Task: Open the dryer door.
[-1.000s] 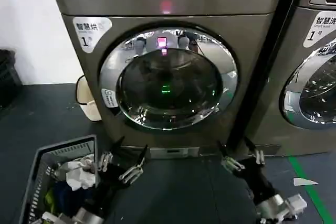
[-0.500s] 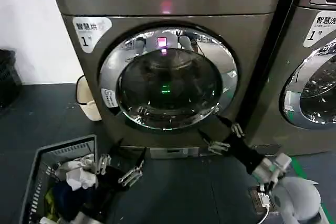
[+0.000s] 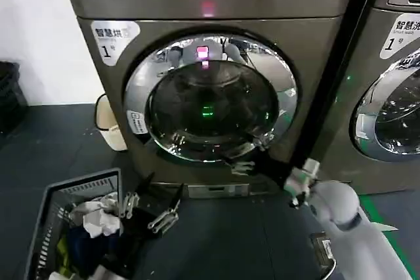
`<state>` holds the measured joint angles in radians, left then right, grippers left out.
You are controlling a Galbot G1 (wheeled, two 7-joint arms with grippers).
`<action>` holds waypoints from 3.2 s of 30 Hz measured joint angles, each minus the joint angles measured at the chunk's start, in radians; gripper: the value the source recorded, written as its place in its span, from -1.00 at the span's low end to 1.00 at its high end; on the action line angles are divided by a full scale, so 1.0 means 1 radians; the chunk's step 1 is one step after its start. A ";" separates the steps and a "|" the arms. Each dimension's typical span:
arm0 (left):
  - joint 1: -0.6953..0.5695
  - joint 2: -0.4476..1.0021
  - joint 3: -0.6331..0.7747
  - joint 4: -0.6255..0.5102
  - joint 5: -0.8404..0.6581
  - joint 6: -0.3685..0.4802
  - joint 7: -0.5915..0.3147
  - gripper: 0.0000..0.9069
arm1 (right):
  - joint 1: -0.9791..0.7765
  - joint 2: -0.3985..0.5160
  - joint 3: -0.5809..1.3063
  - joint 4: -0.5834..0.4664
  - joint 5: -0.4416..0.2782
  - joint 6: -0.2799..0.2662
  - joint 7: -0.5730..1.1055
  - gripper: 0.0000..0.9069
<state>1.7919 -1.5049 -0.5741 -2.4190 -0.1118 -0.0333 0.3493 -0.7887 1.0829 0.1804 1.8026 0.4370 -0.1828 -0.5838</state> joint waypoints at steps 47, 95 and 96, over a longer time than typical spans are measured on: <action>0.002 -0.017 0.023 -0.002 0.015 0.004 0.000 1.00 | 0.347 0.356 -0.331 -0.367 -0.156 0.005 -0.006 1.00; -0.107 0.091 -0.425 0.045 -0.253 0.081 -0.019 1.00 | 0.356 0.309 -0.350 -0.337 0.009 0.035 -0.306 1.00; -0.109 0.093 -0.434 0.043 -0.254 0.081 -0.020 1.00 | 0.355 0.303 -0.350 -0.332 0.014 0.035 -0.327 1.00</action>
<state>1.6828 -1.4115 -1.0079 -2.3756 -0.3656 0.0476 0.3289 -0.4338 1.3860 -0.1700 1.4703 0.4515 -0.1482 -0.9105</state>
